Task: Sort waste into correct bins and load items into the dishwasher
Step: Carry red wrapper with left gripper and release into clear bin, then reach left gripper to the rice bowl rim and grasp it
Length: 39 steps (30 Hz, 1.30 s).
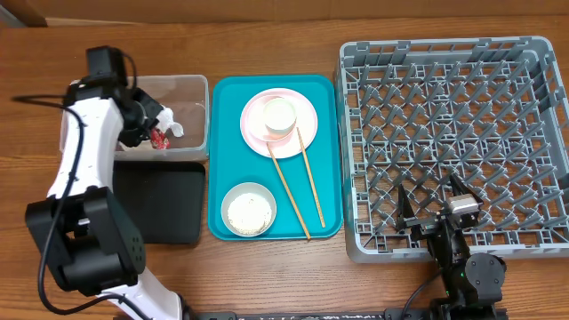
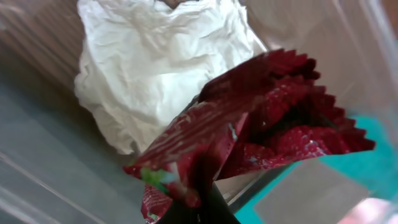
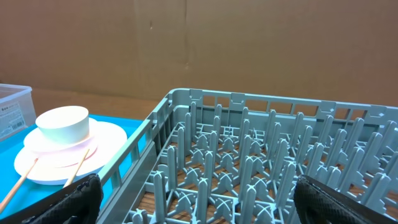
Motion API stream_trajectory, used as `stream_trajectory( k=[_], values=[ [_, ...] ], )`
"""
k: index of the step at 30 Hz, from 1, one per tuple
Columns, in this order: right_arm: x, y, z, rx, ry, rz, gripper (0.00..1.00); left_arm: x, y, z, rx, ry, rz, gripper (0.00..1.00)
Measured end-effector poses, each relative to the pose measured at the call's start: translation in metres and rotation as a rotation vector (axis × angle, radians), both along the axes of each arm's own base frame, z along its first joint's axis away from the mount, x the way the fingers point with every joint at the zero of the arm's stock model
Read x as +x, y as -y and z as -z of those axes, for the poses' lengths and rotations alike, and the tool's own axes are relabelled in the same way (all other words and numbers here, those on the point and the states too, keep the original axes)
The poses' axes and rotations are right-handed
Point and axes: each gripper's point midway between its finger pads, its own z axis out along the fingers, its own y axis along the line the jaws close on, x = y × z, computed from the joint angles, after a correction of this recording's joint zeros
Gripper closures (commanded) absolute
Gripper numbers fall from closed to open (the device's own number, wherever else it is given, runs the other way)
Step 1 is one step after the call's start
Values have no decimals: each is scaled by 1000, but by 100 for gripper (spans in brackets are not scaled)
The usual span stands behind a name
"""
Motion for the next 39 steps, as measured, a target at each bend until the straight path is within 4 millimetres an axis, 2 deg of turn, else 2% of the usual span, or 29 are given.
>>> stream_trajectory(
  k=[2,3,4,5,6,9,13,16,18,20,22,26,29,30,34,38,39],
  values=[
    [0,0,0,0,0,-1,0,4,0,-2,-32,21,-26,93],
    [0,0,0,0,0,0,0,5,0,-2,-45,31,-35,85],
    [0,0,0,0,-1,0,0,7,0,-3,-53,40,-39,58],
    [0,0,0,0,-1,0,0,10,1,-4,-63,53,-46,38],
    [0,0,0,0,0,0,0,12,2,-5,-70,60,-49,32],
    [0,0,0,0,-1,0,0,15,4,-7,-85,76,-56,25],
    [0,0,0,0,-1,0,0,26,9,-13,-137,133,-43,25],
    [0,0,0,0,-1,0,0,33,18,-23,-220,173,-11,36],
    [0,0,0,0,-1,0,0,38,23,-35,-282,213,25,36],
    [0,0,0,0,-1,0,0,43,31,-53,-351,268,98,49],
    [0,0,0,0,0,0,0,41,44,-70,-422,312,206,53],
    [0,0,0,0,-1,0,0,11,79,-95,-553,315,386,58],
    [0,0,0,0,0,0,0,-20,107,-107,-581,273,510,59],
    [0,0,0,0,-1,0,0,-28,115,-110,-573,260,551,62],
    [0,0,0,0,-1,0,0,-66,142,-111,-525,156,689,62],
    [0,0,0,0,0,0,0,-103,168,-107,-437,26,837,68],
    [0,0,0,0,-1,0,0,-107,170,-106,-424,12,855,69]
  ],
)
